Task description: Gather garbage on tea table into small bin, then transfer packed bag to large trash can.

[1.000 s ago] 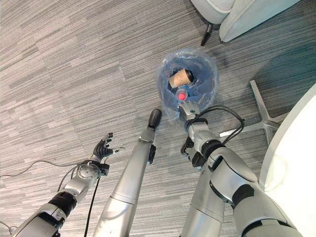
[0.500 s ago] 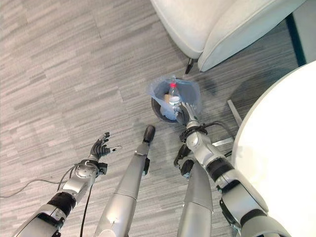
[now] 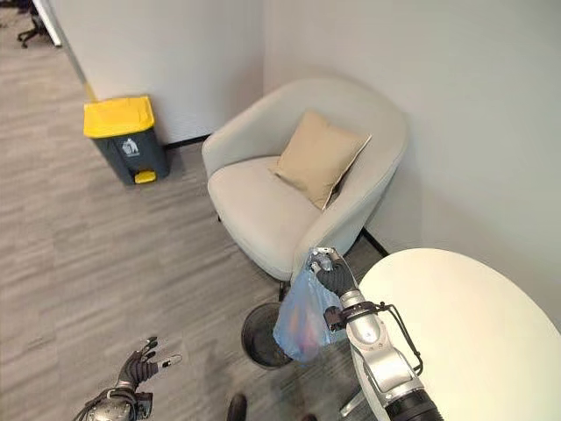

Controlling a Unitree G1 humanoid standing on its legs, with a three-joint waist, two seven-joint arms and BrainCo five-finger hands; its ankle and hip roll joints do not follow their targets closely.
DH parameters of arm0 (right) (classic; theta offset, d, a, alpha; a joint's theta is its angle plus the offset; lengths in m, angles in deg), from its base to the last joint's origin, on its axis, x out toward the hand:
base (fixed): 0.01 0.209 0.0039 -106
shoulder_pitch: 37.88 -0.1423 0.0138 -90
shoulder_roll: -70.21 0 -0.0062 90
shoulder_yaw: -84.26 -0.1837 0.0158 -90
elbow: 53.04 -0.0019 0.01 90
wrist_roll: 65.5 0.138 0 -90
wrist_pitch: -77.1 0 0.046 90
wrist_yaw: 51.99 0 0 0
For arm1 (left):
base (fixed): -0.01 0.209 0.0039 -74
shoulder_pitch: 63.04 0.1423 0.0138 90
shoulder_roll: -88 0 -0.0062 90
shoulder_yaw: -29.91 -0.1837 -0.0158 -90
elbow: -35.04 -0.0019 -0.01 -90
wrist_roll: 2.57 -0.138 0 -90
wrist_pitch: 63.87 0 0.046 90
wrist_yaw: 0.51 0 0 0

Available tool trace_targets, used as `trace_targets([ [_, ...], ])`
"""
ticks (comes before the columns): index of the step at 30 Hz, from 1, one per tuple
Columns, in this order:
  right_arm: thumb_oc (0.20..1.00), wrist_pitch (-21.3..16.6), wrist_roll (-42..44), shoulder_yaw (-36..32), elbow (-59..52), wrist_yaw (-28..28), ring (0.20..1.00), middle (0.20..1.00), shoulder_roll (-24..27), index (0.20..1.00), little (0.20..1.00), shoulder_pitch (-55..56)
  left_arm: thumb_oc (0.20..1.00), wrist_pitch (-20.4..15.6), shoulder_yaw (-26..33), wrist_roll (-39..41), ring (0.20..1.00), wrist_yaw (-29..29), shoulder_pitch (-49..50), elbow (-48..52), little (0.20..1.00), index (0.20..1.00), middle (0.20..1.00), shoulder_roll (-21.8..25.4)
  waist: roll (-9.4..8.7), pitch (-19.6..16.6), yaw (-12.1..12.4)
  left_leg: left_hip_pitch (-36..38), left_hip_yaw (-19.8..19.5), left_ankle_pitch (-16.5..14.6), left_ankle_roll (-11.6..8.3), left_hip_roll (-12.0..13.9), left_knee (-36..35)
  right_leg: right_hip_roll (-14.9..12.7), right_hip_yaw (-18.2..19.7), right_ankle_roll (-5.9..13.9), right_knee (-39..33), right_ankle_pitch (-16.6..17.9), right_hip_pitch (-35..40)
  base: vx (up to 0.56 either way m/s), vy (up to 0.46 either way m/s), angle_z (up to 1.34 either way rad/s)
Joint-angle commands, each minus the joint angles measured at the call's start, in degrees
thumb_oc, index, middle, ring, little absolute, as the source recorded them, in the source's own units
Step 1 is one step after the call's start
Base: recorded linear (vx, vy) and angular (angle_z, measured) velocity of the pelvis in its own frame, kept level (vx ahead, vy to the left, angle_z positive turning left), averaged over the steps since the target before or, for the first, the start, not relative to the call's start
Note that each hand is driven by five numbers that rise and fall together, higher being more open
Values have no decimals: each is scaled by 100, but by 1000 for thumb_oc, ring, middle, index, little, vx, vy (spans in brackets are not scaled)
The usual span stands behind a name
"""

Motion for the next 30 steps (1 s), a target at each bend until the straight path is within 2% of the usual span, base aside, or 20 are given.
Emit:
trace_targets([
  [1,200,-367,155,24,-394,215,200,200,59,200,200,-711,1000,-68,131,-314,1000,-176,-377,374,1000,1000,1000,201,-110,788,106,224,366,-786,-40,-23,413,97,497,323,52,169,-184,-15,65,-36],
  [3,200,-385,147,-4,-427,231,200,200,56,200,200,-716,1000,-67,97,-345,1000,-182,-451,373,1000,1000,1000,217,-111,845,103,179,350,-765,-27,4,467,151,599,323,292,99,-264,-128,7,-38],
  [4,200,-421,115,-49,-511,222,200,200,78,200,200,-717,1000,-84,92,-374,1000,-183,-521,457,1000,1000,1000,252,-80,885,95,84,326,-721,-2,50,554,247,739,293,684,-87,-305,-222,-30,-12],
  [8,200,-494,106,-158,-671,168,200,200,149,200,200,-736,1000,-121,115,-321,1000,-167,-522,656,1000,1000,1000,327,-27,767,148,-145,261,-546,-12,77,599,433,953,192,1136,-357,-112,-174,-86,24],
  [9,200,-498,39,-182,-709,132,200,200,171,200,200,-772,1000,-156,126,-297,1000,-148,-461,809,1000,1000,1000,307,-90,711,286,-298,214,-438,-56,50,593,467,1004,109,845,-513,144,-141,-148,37],
  [10,200,-499,38,-182,-706,132,200,200,168,200,200,-772,1000,-152,127,-296,1000,-148,-457,815,1000,1000,1000,310,-93,718,284,-287,212,-438,-56,47,590,465,1001,108,829,-510,163,-172,-222,31],
  [11,200,-505,67,-144,-723,104,200,200,170,200,200,-878,1000,-166,150,-259,1000,-131,-439,831,1000,1000,1000,277,-117,665,376,-445,186,-246,-147,53,559,543,1032,7,410,-583,296,-77,-112,26],
  [12,200,-508,67,-142,-718,103,200,200,170,200,200,-881,1000,-166,152,-259,1000,-131,-439,831,1000,1000,1000,277,-115,664,370,-444,181,-241,-149,55,553,546,1027,5,383,-569,309,-145,-195,24],
  [13,200,-522,91,-128,-728,73,200,200,183,200,200,-907,1000,-187,148,-219,1000,-103,-424,905,1000,1000,1000,268,-114,674,402,-581,172,-101,-238,75,548,645,1075,-69,127,-633,380,-123,-123,24],
  [15,200,-521,189,-124,-671,32,200,200,297,200,200,-1024,1000,-175,87,-150,1000,-162,-466,1000,1000,1000,1000,212,-20,743,438,-884,39,217,-464,119,487,803,1026,-173,-258,-590,417,-265,-199,23],
  [17,200,-519,236,-164,-672,8,200,200,399,200,200,-1021,1000,-180,18,-175,1000,-199,-510,1089,1000,1000,1000,199,52,824,428,-1012,26,334,-558,136,455,838,864,-198,-383,-532,447,-207,-121,44],
  [18,200,-522,238,-165,-668,8,200,200,401,200,200,-1024,1000,-179,17,-176,1000,-198,-513,1090,1000,1000,1000,197,58,823,413,-1024,9,334,-560,132,466,840,848,-199,-390,-528,449,-267,-62,63],
  [20,200,-512,290,-214,-699,9,200,200,539,200,200,-993,1000,-209,-84,-228,1000,-271,-592,1259,1000,1000,1000,171,40,931,306,-1142,384,120,-460,175,815,720,599,-197,-444,-406,303,-228,-29,54],
  [21,200,-512,291,-213,-699,10,200,200,540,200,200,-992,1000,-207,-83,-228,1000,-272,-588,1262,1000,1000,1000,171,42,930,303,-1151,382,103,-459,175,838,721,597,-196,-446,-408,307,-99,-6,47],
  [23,200,-511,300,-203,-724,41,200,200,602,200,200,-946,1000,-230,-110,-296,1000,-341,-584,1374,1000,1000,1000,181,-27,923,228,-1076,536,-193,-378,185,1145,598,446,-186,-507,-300,240,-86,-13,55],
  [24,200,-511,300,-202,-724,41,200,200,602,200,200,-945,1000,-230,-109,-296,1000,-341,-583,1374,1000,1000,1000,181,-26,923,226,-1079,533,-197,-378,186,1152,599,444,-186,-508,-300,242,-81,-7,58],
  [25,200,-512,314,-213,-776,93,200,200,644,200,200,-909,1000,-248,-131,-323,1000,-374,-598,1464,1000,1000,1000,183,-81,904,140,-921,628,-508,-353,234,1349,479,284,-181,-538,-236,188,-58,8,47],
  [26,200,-525,320,-223,-806,111,200,200,652,200,200,-900,1000,-252,-147,-331,1000,-378,-622,1529,1000,1000,1000,182,-95,894,93,-801,664,-640,-357,271,1398,426,201,-177,-570,-210,184,-62,22,52],
  [28,200,-524,331,-286,-843,152,200,200,657,200,200,-843,1000,-275,-193,-367,1000,-403,-645,1622,1000,1000,1000,187,-68,812,-1,-466,783,-733,-394,393,1230,390,42,-164,-592,-199,167,21,43,68],
  [30,200,-558,397,-355,-899,148,200,200,631,200,200,-812,1000,-302,-278,-393,1000,-463,-736,1759,1000,1000,1000,214,-35,750,-41,-376,802,-653,-416,404,981,356,-91,-141,-616,-170,175,39,84,75],
])
